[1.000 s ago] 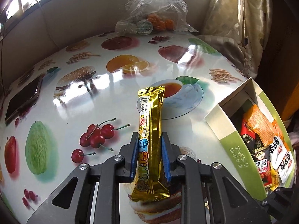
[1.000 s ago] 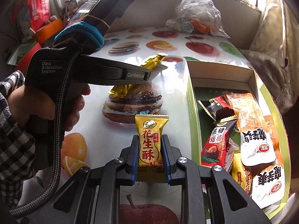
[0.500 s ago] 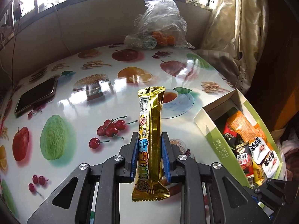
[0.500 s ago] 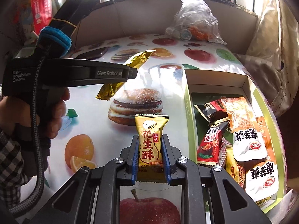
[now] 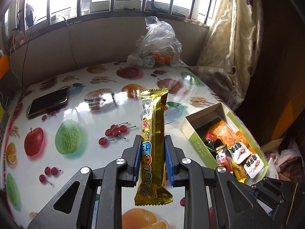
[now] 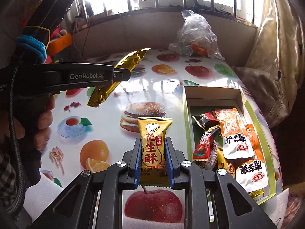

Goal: Organize snacks
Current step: 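Carry the yellow candy with the right tool into the box while the left tool carries the gold bar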

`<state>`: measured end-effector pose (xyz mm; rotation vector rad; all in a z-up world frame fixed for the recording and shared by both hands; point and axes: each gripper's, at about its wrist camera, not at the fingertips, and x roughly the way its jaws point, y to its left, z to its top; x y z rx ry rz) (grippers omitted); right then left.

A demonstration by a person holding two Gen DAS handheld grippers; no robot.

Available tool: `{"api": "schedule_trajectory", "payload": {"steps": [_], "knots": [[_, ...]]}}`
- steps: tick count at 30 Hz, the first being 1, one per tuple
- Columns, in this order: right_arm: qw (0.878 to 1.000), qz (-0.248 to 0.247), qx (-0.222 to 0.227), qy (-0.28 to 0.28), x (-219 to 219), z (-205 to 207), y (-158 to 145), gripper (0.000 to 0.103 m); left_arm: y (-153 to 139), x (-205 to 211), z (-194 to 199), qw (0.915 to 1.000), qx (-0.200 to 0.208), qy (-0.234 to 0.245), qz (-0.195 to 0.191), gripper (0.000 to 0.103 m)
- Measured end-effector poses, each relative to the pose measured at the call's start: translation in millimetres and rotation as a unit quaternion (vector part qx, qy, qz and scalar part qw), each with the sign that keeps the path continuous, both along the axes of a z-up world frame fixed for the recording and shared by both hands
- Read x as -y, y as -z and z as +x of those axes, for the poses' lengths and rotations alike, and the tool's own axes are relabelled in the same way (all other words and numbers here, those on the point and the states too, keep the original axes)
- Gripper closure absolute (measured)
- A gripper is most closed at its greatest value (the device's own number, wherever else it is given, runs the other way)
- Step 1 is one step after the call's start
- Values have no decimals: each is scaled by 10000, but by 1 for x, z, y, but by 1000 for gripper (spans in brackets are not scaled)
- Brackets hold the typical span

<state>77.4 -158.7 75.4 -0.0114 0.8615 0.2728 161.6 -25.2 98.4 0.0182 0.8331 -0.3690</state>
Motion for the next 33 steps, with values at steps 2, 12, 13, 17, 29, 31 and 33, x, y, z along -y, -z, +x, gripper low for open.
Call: {"api": "schedule_trajectory", "payload": {"steps": [2,12,13,17,29,31,33], "knots": [[10000,4,24,26,2,-3,-3,82,-5,-1,-4,10000,42,-27,-23,79],[9993,49,201,316,23,-15,-17,82,-18,9,-22,9998,167,50,-83,79],[9992,49,216,343,26,-16,-18,82,-19,11,-23,9998,183,81,-77,79],[9986,58,270,455,35,-19,-21,82,-22,20,-28,9996,193,198,-76,79],[9963,89,396,761,65,-26,-31,82,-25,51,-39,9986,181,486,-66,79],[9958,84,405,822,70,-27,-31,82,-24,57,-40,9985,161,521,-61,79],[9953,79,422,874,75,-28,-32,82,-23,62,-41,9982,148,573,-72,79]]}}
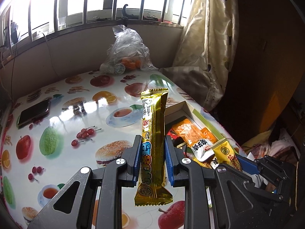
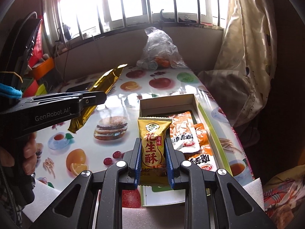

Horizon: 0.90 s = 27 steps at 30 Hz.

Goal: Organize snacks
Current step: 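Carry the yellow candy with the right tool into the box while the left tool carries the gold bar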

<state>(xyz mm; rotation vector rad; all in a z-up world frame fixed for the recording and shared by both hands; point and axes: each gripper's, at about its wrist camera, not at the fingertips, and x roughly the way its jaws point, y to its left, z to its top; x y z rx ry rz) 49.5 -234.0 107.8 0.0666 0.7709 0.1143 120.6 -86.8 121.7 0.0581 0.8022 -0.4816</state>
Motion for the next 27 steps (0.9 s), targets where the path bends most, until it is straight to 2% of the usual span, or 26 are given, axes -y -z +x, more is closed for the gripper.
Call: {"api": "schedule_trajectory", "payload": {"steps": [12,27], "knots": [[9996,-3,-4,284,28,5,0,82,7,27,6,9998,-129,160,2,79],[9986,2,-283,441,62,53,21,82,43,57,37,9981,-575,181,92,79]]}}
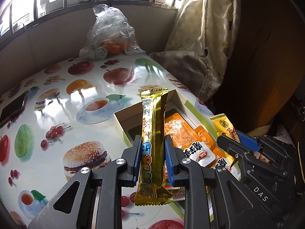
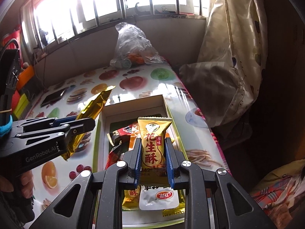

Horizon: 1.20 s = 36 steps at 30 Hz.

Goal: Organize snacks
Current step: 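Carry the yellow candy with the right tool into the box while the left tool carries the gold bar, then open both tools to drop the yellow candy and gold bar into the box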

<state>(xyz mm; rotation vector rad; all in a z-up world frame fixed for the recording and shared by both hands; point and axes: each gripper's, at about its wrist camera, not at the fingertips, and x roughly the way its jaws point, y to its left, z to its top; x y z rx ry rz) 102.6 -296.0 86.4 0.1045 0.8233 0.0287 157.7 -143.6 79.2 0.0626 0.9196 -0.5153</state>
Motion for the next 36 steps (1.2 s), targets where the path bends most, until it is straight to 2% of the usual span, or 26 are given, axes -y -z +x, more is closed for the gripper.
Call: {"api": "schedule_trajectory", "payload": {"steps": [9,15,32,36], "knots": [[9995,-118,-276,-81,5,39,23,81,27,11,17,9995,-264,14,150,79],[9989,-175,-431,-107,7,55,36,81,34,13,22,9993,-341,12,146,79],[9983,-291,-456,-201,5,65,49,80,41,19,27,9988,-427,-25,237,79],[9978,-407,-442,-266,1,65,50,77,42,19,28,9989,-399,-35,252,79]]}}
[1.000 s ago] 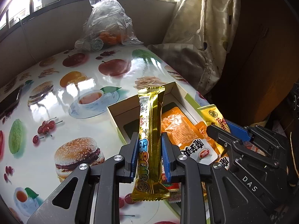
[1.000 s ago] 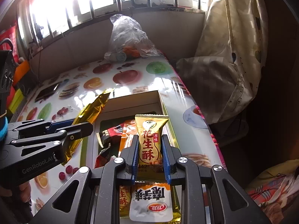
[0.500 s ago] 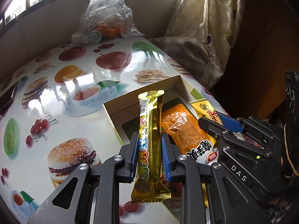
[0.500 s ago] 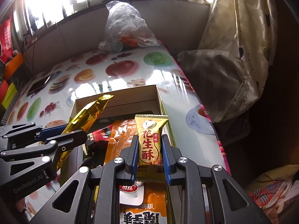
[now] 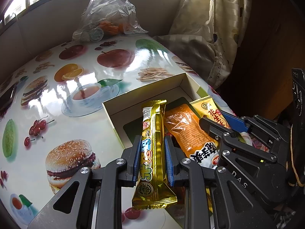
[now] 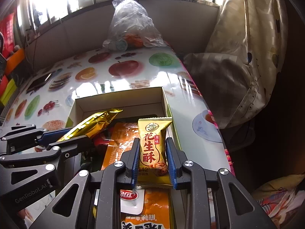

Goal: Organize snacks
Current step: 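Open both tools to drop the yellow candy and gold bar into the box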

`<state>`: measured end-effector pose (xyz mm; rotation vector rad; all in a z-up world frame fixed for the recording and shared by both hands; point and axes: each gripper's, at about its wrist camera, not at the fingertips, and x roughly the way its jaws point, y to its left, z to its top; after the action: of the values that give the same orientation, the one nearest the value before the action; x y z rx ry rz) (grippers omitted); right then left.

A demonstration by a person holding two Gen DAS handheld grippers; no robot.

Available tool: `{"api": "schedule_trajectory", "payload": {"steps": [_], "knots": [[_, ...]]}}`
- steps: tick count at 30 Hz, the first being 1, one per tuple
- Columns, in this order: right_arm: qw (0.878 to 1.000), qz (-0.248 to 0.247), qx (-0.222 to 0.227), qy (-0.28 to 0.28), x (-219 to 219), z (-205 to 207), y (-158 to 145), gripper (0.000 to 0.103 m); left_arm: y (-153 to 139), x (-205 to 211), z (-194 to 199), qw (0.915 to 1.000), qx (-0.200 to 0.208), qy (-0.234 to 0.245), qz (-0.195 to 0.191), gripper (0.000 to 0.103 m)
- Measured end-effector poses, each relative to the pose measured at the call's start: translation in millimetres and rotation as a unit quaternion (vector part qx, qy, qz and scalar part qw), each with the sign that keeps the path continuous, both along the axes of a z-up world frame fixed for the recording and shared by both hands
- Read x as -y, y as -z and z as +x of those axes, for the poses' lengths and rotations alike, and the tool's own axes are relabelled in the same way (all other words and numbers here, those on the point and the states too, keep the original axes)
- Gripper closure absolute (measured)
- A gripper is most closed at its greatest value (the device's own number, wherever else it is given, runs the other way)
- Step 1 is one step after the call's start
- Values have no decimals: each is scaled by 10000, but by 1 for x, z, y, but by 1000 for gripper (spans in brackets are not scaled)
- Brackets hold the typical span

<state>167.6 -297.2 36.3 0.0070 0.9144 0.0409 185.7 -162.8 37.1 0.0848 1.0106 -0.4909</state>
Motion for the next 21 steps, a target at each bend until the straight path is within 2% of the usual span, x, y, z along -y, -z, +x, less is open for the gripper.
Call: {"api": "schedule_trajectory", "payload": {"steps": [3,7,12,18,21], "knots": [[10000,-48,-10,4,-1,0,0,74,0,0,0,10000,2,-7,-5,79],[10000,-19,27,36,0,-2,-2,67,-1,0,-1,10000,8,35,-85,68],[10000,-12,89,19,-1,-8,-5,61,-5,-1,-7,9999,70,25,-70,65],[9996,59,233,128,1,-22,-16,55,-19,-10,-22,9996,231,-70,-137,56],[9993,125,295,203,2,-32,-22,55,-28,-15,-32,9992,337,-147,-179,56]]}}
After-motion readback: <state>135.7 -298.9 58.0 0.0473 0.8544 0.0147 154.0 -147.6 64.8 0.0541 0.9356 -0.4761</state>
